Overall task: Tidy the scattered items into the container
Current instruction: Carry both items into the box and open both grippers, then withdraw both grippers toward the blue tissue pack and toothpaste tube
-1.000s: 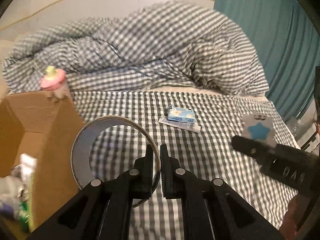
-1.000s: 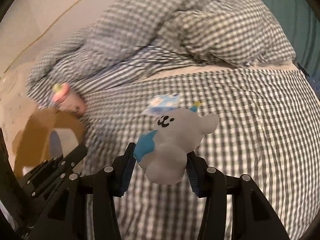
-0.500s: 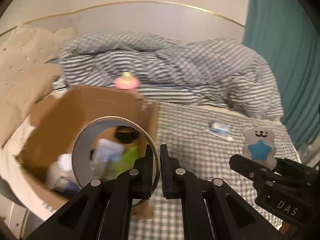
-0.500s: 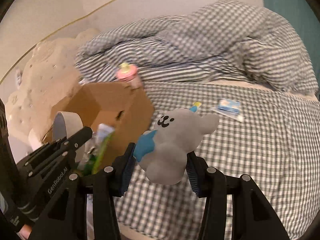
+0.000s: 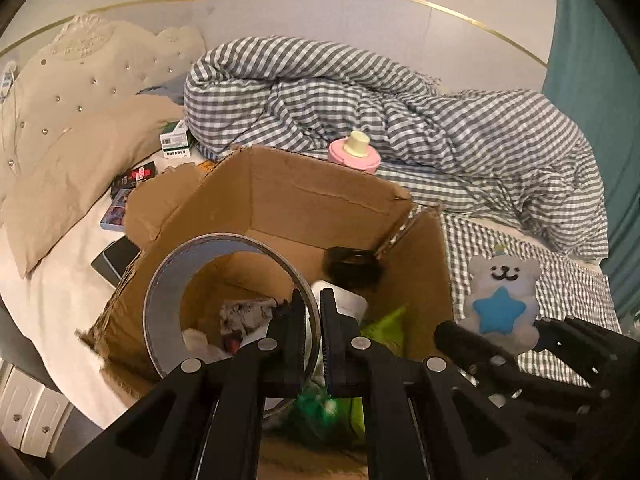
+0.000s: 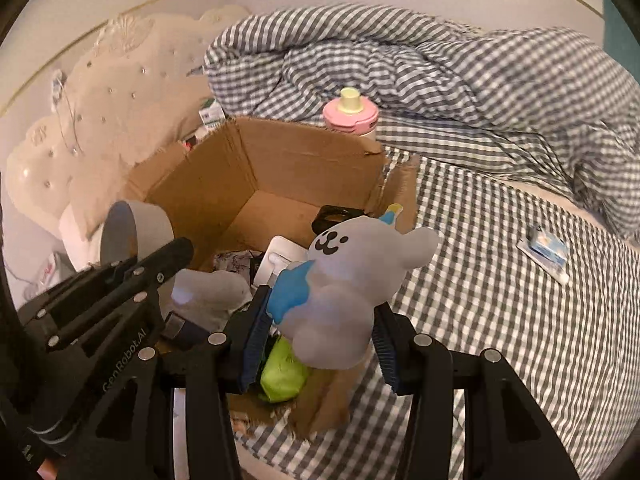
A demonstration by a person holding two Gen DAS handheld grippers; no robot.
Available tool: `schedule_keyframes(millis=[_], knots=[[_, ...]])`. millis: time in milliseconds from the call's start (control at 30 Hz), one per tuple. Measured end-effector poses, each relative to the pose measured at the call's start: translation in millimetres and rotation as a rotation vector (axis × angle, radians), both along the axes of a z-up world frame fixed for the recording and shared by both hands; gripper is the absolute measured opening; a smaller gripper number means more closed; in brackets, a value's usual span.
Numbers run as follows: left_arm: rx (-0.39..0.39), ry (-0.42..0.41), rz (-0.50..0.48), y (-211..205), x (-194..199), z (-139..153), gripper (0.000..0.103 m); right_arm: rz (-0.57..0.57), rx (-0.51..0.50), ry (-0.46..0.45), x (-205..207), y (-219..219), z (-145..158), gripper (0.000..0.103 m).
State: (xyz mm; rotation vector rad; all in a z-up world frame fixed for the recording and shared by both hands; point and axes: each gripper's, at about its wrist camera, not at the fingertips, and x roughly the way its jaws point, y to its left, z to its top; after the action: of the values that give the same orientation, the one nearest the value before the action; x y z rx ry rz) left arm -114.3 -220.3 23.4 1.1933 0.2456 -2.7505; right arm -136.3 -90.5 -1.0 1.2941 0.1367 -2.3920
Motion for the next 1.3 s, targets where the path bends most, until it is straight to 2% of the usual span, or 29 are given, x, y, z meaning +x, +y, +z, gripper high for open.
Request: schedule_keyframes(millis=[133,200,233,267,300,333,433,600,1100,1300], knots=[[-0.016,-0.028,-0.006,-6,-20,-12,0.009,-0.003,0.027,-0.006,-13,-12,-12,0.047],[-0.039,-0.043,-0.006,-6,-26,-16,0.02,-0.004,0.049,0.007,-17,-14,-17,0.048],[-0.066,-0.055,0.009,-6,-29,-18,0.044,-0.015,0.068,0.021,-19,-12,-18,0.052],[-0.113,-0.076,0.058,-9,-32,-20,0.079,-0.033,0.087,0.033,-21,-9,-19,0.061],[-0.143,-0.087,0.103,-12,-35,-21,0.092,-0.059,0.097,0.041,-23,-3,-19,0.074],[-0.152,-0.078,0.134,-16,-34,-20,0.102,-0.077,0.088,0.042,-25,4,-19,0.08],[-0.057,-0.008,0.099,-21,-24,-13,0.103,-0.106,0.017,0.028,-28,25,-15,0.082],[-0.117,-0.003,0.073,3,-16,-4,0.103,-0.147,0.003,0.046,-20,52,-3,0.082],[-0.16,0.055,-0.108,122,38,16,0.103,-0.281,-0.081,0.134,61,180,33,0.082],[-0.153,0.062,-0.176,170,53,13,0.103,-0.351,-0.071,0.152,88,234,36,0.082]])
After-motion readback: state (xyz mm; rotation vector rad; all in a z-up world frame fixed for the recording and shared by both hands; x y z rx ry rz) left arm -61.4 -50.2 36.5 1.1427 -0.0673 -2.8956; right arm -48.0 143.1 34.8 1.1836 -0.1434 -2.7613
